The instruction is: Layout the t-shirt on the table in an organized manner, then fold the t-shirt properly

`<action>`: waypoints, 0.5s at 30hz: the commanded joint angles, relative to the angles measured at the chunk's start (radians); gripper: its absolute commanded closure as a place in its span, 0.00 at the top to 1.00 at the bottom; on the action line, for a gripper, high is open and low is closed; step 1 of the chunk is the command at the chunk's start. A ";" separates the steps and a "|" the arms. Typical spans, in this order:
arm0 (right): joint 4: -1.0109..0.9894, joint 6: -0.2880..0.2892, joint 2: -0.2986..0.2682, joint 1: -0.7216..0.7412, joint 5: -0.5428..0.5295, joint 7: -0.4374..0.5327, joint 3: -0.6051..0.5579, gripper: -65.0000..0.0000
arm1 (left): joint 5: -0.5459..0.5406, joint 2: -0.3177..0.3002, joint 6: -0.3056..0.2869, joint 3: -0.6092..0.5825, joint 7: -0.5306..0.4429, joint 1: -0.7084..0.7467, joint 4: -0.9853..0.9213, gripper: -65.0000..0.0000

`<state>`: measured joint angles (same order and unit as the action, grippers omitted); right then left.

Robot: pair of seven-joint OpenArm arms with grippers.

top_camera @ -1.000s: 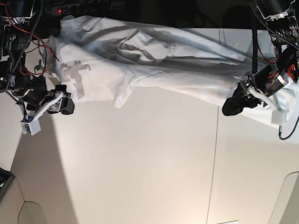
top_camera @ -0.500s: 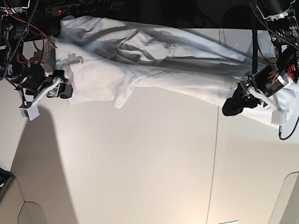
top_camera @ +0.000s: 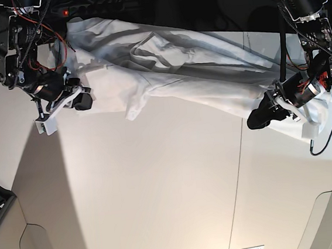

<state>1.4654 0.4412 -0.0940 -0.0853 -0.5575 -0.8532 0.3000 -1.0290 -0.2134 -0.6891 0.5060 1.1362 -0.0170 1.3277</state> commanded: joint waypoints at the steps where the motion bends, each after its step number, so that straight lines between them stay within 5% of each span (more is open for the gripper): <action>1: 0.014 0.008 -0.008 0.013 -0.019 0.015 -0.003 0.00 | -0.025 -0.011 -0.009 0.003 -0.018 -0.016 0.016 0.26; 7: 0.014 0.008 -0.008 0.049 0.014 0.014 0.004 0.00 | -0.024 -0.011 -0.009 0.003 -0.018 -0.016 0.016 0.26; 11: 0.014 0.013 -0.020 0.087 0.082 0.014 0.016 0.37 | -0.024 -0.011 -0.009 0.003 -0.018 -0.016 0.016 0.26; 15: 0.014 0.011 -0.051 0.092 0.133 -0.006 0.017 0.45 | -0.021 -0.011 -0.009 0.003 -0.018 -0.016 0.016 0.26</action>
<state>1.4658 0.4450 -0.1352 -0.0032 -0.4122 -0.8696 0.3122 -1.0286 -0.2134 -0.6891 0.5060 1.1362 -0.0170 1.3277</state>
